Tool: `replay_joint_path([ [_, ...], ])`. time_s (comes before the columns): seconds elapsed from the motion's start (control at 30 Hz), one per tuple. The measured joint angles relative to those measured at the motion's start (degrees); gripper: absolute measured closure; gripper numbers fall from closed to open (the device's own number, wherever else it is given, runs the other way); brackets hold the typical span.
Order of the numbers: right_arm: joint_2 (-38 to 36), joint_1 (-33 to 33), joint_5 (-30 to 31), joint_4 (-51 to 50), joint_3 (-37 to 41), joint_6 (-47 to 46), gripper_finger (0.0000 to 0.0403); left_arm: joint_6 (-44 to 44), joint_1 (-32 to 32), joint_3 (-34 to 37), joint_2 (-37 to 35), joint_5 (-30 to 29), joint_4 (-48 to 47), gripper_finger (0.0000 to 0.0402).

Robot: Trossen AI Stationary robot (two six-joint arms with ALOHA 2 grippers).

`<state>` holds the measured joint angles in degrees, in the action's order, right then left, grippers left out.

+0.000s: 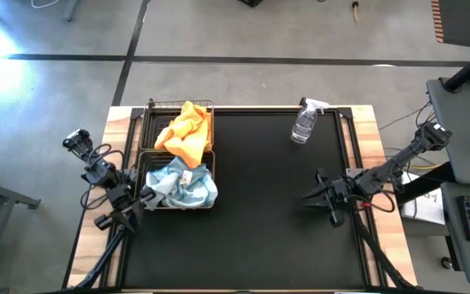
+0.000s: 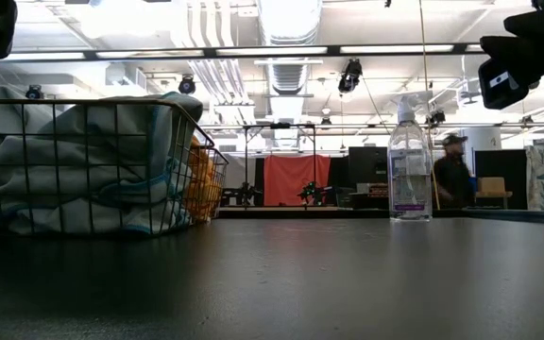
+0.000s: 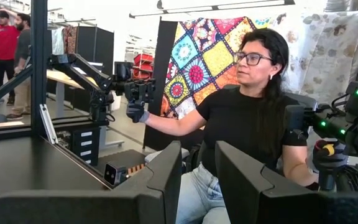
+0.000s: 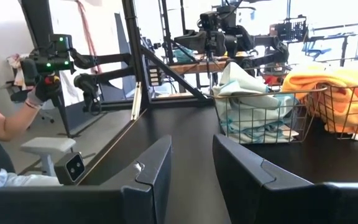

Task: Sort microfiber towel by color & place in baskets
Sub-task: Return to Home Position

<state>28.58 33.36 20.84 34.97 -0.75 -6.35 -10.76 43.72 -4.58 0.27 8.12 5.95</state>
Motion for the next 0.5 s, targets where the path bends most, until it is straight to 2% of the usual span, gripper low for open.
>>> replay_joint_path([
  [0.5,0.02,0.0,0.15,-3.4,0.06,-0.46,0.0291,-0.02,0.02,0.0,0.0,0.0,-0.08,0.0318],
])
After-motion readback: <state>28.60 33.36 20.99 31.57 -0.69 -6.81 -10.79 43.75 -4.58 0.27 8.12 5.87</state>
